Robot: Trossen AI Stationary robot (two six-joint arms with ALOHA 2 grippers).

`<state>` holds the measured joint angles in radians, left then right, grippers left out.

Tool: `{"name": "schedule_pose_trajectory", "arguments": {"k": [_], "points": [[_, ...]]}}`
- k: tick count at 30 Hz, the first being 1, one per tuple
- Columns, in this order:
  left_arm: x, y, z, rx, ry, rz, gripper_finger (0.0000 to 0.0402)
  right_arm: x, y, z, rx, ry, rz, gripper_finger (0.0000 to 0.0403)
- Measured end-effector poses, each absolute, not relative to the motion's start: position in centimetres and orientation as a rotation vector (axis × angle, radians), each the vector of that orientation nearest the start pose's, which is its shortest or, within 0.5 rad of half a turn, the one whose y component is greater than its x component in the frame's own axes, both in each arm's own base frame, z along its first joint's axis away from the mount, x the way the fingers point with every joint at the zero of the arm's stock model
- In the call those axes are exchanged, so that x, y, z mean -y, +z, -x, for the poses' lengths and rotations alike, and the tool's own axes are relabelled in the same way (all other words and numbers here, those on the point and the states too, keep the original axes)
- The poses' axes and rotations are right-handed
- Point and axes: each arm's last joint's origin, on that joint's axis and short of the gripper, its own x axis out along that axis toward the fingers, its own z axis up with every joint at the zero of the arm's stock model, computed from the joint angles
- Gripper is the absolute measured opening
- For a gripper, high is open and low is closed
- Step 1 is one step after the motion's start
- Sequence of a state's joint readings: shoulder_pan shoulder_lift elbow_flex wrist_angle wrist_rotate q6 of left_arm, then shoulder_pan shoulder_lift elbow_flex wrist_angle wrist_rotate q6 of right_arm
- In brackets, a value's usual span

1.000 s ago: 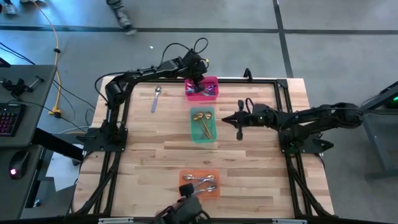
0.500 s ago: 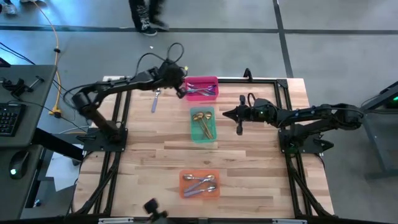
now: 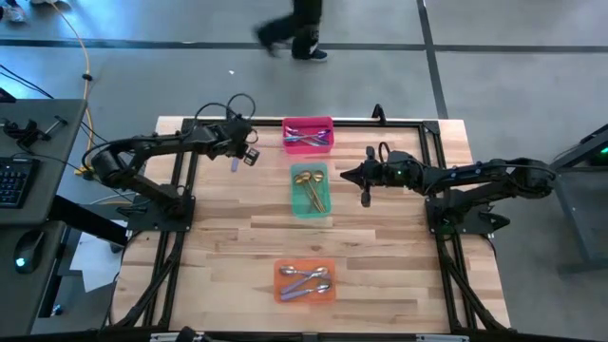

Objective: Sort silverware by color (type)
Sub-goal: Put the purple spoon into the orange bin

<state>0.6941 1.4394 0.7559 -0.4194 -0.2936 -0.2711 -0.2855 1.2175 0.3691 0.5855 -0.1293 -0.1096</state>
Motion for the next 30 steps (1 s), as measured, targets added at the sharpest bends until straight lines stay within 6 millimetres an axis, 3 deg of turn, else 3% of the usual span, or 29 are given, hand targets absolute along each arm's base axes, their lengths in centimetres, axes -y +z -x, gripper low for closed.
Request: {"name": "schedule_pose_trajectory", "arguments": {"k": [10,20,30], "points": [[-16.9,14.3,-16.8,-1.008,1.187,0.557,0.0131,6.1,18.1,-22.0,-0.268,-0.149,0.012,0.0],[-17.7,13.1,-16.3,-0.803,1.124,0.611,0.0131,6.1,18.1,-22.0,-0.266,-0.155,-0.012,0.0],[-17.7,12.6,-16.3,-0.826,1.13,0.591,0.0131,5.5,18.1,-22.2,-0.276,-0.156,-0.032,0.0]]}}
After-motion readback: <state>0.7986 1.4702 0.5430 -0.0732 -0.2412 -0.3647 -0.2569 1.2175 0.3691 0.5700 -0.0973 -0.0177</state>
